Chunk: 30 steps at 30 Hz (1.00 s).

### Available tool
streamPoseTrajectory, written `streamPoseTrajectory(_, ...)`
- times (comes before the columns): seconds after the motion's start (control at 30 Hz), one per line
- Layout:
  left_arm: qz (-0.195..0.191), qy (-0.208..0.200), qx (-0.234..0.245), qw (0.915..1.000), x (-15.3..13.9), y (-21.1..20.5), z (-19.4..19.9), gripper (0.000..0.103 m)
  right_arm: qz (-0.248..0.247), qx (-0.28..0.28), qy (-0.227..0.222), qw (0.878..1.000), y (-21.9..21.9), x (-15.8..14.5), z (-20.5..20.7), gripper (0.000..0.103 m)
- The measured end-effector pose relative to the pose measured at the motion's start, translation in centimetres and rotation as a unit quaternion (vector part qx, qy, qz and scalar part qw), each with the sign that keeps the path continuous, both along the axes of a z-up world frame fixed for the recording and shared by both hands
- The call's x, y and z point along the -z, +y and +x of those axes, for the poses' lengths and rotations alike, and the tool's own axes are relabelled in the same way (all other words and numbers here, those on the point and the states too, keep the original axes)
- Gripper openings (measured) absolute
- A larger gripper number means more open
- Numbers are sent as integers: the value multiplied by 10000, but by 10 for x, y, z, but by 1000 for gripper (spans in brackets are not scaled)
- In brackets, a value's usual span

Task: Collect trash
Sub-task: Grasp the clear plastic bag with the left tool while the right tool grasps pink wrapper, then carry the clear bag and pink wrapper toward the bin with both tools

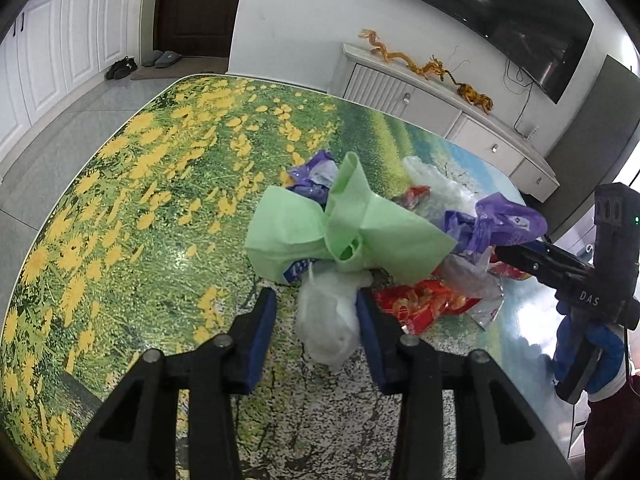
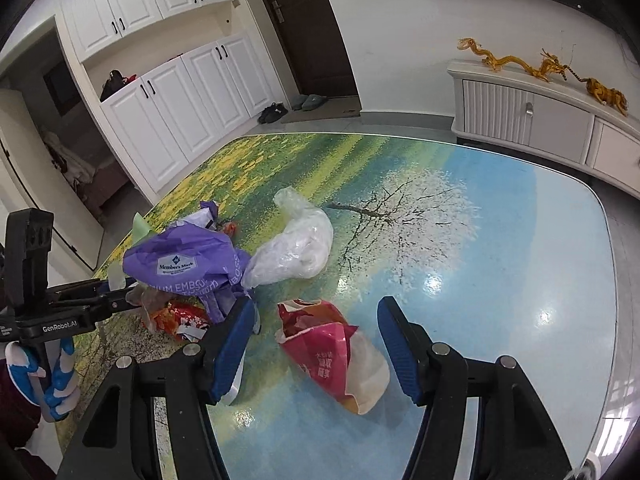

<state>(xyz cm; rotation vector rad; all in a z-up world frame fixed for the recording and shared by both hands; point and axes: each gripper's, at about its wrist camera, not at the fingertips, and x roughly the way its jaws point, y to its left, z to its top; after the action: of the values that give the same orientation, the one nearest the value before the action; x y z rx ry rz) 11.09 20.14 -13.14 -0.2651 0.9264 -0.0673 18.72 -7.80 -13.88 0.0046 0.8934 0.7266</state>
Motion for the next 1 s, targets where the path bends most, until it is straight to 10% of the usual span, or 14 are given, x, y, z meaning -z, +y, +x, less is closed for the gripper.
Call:
streamPoseTrajectory(0.33,-45,18,72,10000,0,-5,-18,24,-373,-122,-7,9992,3,4,-23,36)
streamPoseTrajectory(1.0,-547,131,632,9964,-2,-14,-96,24,-403,531,-130,9977,-45,-17,-111,33)
